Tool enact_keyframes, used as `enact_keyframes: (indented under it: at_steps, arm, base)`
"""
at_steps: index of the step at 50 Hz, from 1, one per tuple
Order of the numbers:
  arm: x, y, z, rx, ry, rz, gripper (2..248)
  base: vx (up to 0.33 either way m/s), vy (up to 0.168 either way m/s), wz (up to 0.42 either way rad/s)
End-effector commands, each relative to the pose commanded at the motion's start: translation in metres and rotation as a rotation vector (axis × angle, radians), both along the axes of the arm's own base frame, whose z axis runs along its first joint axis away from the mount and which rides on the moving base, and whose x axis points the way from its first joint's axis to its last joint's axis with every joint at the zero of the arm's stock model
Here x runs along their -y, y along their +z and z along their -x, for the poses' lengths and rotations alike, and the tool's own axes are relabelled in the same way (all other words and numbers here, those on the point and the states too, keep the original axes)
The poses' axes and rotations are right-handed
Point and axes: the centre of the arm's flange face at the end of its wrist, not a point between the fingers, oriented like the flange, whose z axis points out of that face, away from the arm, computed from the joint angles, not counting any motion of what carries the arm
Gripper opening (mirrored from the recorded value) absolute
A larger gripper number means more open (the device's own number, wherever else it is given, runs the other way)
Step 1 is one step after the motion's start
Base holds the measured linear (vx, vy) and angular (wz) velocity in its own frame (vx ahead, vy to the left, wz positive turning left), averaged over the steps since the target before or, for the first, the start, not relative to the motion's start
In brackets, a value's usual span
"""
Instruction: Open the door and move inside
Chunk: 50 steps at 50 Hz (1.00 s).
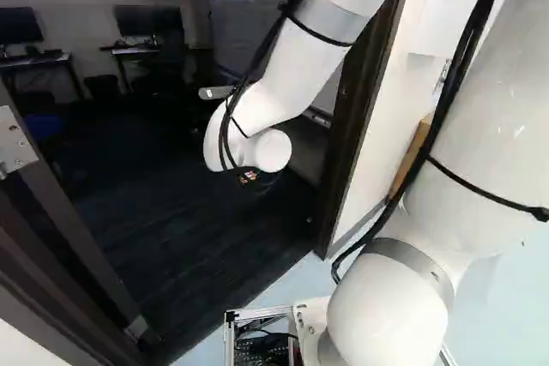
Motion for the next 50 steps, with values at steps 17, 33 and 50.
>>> enact_keyframes:
  at_steps: [17, 33, 50]
  arm:
    - [0.028, -0.001, 0.011, 0.001, -0.046, -0.002, 247]
    - [0.051, -0.002, 0.013, 0.003, -0.099, -0.004, 247]
    - [0.074, -0.003, 0.01, 0.005, -0.162, -0.004, 247]
  base:
    - [0.0, 0.0, 0.0]
    - [0.0, 0.0, 0.0]
    - [0.0, 0.0, 0.0]
